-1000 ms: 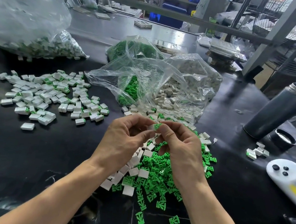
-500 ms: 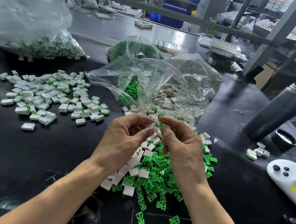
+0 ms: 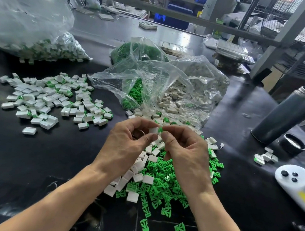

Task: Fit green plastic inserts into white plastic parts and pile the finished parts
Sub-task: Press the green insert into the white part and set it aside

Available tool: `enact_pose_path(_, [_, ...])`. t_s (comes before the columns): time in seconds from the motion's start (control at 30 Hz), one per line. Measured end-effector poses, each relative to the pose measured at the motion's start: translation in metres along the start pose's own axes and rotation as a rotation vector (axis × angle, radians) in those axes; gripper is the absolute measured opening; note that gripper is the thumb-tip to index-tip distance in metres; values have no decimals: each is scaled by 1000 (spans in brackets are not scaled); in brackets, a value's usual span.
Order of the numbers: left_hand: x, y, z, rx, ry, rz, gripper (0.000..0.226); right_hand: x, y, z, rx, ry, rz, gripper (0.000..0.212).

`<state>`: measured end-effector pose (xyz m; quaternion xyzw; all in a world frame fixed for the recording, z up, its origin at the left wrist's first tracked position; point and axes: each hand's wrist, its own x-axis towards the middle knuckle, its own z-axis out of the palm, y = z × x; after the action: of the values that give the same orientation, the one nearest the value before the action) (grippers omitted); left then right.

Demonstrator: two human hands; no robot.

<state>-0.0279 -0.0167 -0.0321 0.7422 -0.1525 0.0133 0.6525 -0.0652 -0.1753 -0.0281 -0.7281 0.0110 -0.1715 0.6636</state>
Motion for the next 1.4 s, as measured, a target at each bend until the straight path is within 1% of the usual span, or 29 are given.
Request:
enact_pose_path(0.27, [-1,3,1,97,26,21,21,0,3,0,-13,-44,0,12])
enact_pose_path(0.37, [-2,3,1,91,20,27,20,1,4,-1,13,-43,28,11])
enact_pose_path(0.47, [-2,4,0,101,28,43,21,2,6,-1,128,-30,107,7])
enact_pose_path(0.57, [-2,5,-1,106,38,60,21,3,6,1,309,-60,233,13])
enact_pose_path(0.63, [-3,5,0,93,40,64,21,4,6,1,367,-91,294,12])
enact_pose_path(0.87, [-2,4,-1,130,24,87,20,4,6,-3,266,-87,255,8])
enact_pose_path(1.13, [1,-4,-5,187,-23,152,20,4,6,-5,141,-151,239,13])
enact_pose_path(1.4, [7,-6,-7,132,-82,177,22,5,4,-8,89,-203,229,13])
